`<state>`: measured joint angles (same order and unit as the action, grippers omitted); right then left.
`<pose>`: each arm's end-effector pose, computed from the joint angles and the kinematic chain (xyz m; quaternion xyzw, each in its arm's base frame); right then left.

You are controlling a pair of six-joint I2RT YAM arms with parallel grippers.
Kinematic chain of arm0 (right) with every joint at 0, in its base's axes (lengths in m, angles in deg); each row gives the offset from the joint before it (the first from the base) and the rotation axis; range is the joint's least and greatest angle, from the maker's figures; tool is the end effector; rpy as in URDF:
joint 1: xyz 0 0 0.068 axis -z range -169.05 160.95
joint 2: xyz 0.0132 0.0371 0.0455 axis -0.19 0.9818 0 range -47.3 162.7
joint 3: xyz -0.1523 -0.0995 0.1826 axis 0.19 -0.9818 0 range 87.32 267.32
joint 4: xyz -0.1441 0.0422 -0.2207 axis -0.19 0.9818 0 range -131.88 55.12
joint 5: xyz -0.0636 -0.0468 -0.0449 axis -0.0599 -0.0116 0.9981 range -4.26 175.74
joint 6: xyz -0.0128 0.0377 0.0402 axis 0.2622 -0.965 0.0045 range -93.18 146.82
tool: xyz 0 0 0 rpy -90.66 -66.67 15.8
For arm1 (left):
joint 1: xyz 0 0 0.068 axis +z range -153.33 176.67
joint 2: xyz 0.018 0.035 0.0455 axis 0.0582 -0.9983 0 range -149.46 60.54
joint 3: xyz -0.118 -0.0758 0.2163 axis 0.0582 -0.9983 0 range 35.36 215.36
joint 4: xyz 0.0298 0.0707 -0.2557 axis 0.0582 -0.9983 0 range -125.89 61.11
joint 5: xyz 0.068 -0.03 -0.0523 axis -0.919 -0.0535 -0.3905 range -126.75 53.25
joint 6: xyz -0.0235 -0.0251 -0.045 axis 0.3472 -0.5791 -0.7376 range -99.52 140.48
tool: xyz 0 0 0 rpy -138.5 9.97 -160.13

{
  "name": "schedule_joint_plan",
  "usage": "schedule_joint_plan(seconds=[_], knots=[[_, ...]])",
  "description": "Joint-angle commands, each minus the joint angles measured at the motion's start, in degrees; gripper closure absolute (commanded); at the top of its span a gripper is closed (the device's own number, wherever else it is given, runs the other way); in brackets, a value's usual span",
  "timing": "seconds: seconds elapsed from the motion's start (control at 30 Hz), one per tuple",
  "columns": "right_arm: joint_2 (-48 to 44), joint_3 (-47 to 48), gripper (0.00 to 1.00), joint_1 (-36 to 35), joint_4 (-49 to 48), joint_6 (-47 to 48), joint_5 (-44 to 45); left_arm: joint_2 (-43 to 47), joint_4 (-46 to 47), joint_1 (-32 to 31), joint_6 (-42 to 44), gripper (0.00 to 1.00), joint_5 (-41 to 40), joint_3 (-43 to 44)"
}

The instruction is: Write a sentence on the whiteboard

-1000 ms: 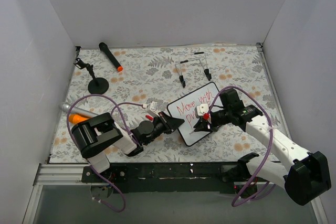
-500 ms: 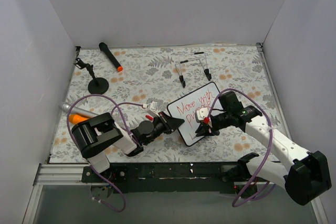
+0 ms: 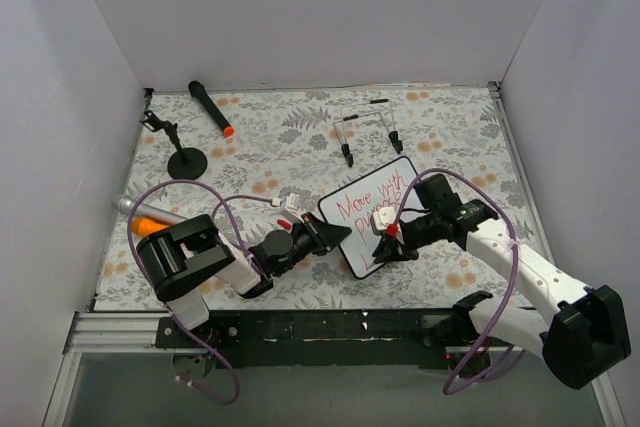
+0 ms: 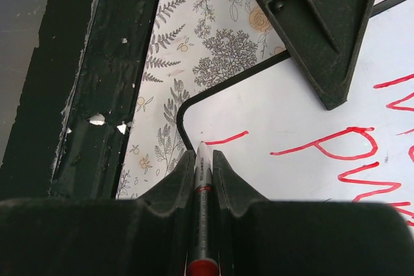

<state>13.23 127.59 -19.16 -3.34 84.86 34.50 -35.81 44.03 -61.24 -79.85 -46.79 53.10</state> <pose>0.1619 0.1297 0.2148 -0.6877 0.5430 0.3457 0.3358 0.1483 -0.2235 0.1151 -0.3219 0.6672 -0.6443 0.1899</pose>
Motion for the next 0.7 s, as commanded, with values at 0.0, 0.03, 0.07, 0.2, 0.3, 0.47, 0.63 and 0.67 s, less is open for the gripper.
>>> schedule_joint_plan(seconds=[0.0,0.03,0.07,0.2,0.3,0.47,0.63,0.67], knots=[[1.1,3.6,0.99,0.6,1.4,0.6,-2.3,-0.7,9.9,0.0,0.2,1.00,-0.3,0.9],[1.2,3.8,0.99,0.8,1.4,0.6,-2.5,-0.8,9.9,-0.1,0.1,1.00,-0.2,0.9],[1.3,3.8,0.99,1.1,1.4,0.3,-2.5,-0.8,10.0,-0.1,0.2,1.00,-0.2,0.9],[1.8,4.0,0.99,1.5,-0.6,-1.3,-2.1,-1.3,10.3,-0.1,0.2,1.00,-0.1,0.8],[2.8,4.3,0.99,1.5,-1.1,-1.6,-1.8,-1.6,10.6,-0.1,0.1,1.00,0.1,0.9],[3.5,4.4,0.99,1.5,-1.9,-2.1,-1.9,-1.8,10.7,-0.1,0.1,1.00,0.4,1.2],[3.3,4.6,0.99,1.5,-3.8,-4.2,-1.0,-2.3,11.2,-0.1,0.1,1.00,0.6,1.1],[3.2,4.7,0.99,1.5,-4.3,-4.4,-0.7,-2.4,11.2,-0.1,0.1,1.00,0.6,1.2]])
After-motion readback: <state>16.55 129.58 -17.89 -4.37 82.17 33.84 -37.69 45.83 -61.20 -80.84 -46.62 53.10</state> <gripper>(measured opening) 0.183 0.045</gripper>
